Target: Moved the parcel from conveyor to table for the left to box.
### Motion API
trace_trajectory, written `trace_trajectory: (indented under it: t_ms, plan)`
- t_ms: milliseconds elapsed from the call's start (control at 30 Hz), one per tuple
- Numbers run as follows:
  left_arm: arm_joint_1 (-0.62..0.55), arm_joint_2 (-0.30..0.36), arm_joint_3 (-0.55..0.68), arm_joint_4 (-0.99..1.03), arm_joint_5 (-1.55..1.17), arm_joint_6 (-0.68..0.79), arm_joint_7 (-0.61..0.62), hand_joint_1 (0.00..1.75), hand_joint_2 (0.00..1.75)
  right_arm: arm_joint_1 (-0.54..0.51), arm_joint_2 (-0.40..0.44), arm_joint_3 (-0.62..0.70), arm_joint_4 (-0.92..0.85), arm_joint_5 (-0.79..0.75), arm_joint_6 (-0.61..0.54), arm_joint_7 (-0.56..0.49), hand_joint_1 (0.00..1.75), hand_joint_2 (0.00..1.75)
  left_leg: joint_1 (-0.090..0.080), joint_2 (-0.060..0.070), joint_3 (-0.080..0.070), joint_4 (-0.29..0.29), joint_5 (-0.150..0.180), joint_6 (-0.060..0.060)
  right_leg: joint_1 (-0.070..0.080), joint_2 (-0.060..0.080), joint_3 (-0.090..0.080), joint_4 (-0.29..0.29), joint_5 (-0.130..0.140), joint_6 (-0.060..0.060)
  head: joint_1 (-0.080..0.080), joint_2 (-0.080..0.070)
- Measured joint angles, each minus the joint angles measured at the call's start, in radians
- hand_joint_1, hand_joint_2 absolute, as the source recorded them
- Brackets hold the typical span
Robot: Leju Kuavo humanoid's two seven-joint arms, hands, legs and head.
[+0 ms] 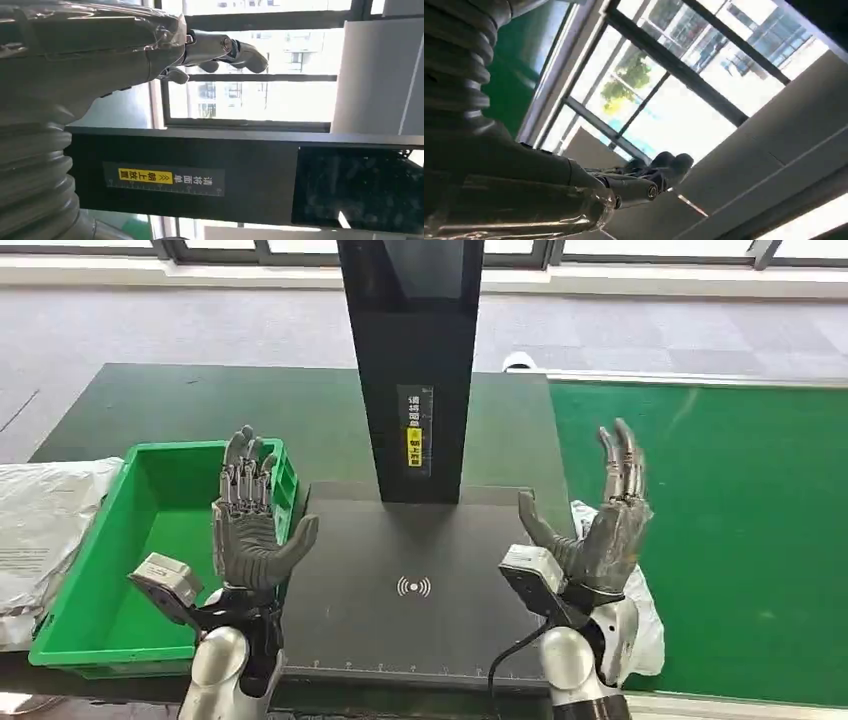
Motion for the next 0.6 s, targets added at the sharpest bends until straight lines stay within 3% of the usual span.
trace_trajectory:
  t_ms: [167,600]
  plan:
    - [0.0,0.0,-0.001,0.003,0.001,0.0,0.0,0.0,1.75,0.008,0.009,-0.069,0.005,0.012,0.006,-0.002,0.0,1.75,0.0,0.001,0.0,0.0,0.0,0.0,0.0,0.001,0.0,0.0,0.0,0.0,0.0,0.0]
    - [0.0,0.0,-0.01,0.008,0.001,0.0,0.0,0.0,1.75,0.013,0.012,-0.104,0.011,0.015,0.005,-0.003,0.0,1.75,0.0,0.001,0.0,0.0,0.0,0.0,0.0,0.001,0.0,0.0,0.0,0.0,0.0,0.0]
